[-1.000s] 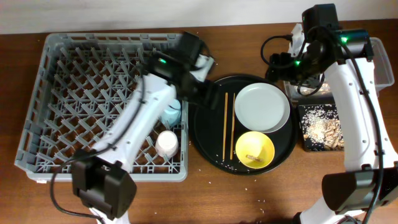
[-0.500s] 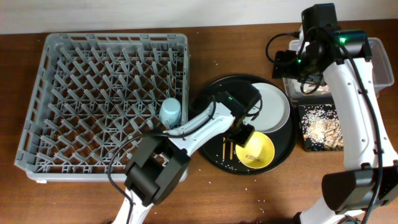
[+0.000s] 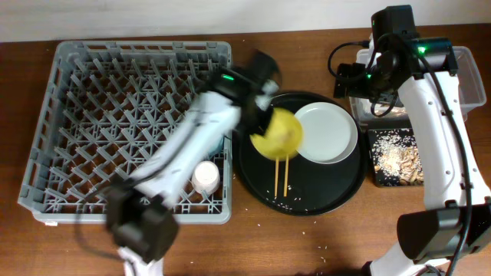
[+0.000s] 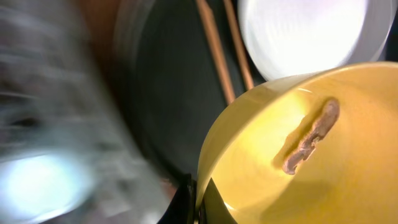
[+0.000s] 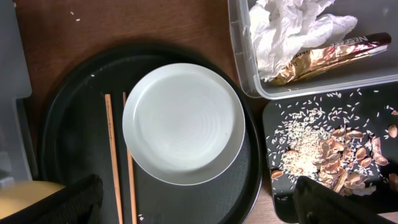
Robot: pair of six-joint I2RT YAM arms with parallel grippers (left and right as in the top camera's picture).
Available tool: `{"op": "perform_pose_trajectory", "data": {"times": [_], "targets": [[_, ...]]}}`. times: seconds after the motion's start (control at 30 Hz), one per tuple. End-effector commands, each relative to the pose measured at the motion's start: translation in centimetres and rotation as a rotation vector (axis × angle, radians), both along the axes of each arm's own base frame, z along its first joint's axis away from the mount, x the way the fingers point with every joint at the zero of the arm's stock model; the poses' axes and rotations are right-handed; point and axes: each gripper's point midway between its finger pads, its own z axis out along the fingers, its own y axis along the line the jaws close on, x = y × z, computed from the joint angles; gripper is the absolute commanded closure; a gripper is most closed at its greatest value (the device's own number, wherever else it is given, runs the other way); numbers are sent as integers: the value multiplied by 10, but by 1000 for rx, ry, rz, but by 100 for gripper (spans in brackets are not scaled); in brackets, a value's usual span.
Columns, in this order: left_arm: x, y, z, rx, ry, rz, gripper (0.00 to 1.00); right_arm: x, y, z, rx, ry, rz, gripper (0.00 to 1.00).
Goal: Sort waste into correct bins and load items into the dishwasher rack
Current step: 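Grasp the yellow bowl with the left gripper and lift it, then place the yellow bowl upright at the back of the rack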
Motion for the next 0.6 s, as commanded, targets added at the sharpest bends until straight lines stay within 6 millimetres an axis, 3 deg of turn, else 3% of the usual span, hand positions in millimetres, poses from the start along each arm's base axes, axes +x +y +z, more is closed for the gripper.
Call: {"op": "perform_pose_trajectory", "data": {"times": [0.0,0.03,0.1,0.17,0.27,0.43,0.57], "targets": [[36,97,90,98,-301,297,99,0,-4,-3,-13,7,-17,2],[43,127,102,165,-360,394,99,0,-4,-3,-13,7,-17,2],[53,169,116,310,-462,534,99,0,-4,-3,-13,7,-17,2],[64,187,119,418,-536,609,99,0,-4,-3,-13,7,-17,1],[91,190,104,525,-601,651,100,0,-4,-3,-13,7,-17,2],[130,184,60,794,-764,755,99,0,-4,-3,-12,7,-16,2],[143,171,43,944,-904,798,99,0,-4,-3,-13,7,-17,2]]}}
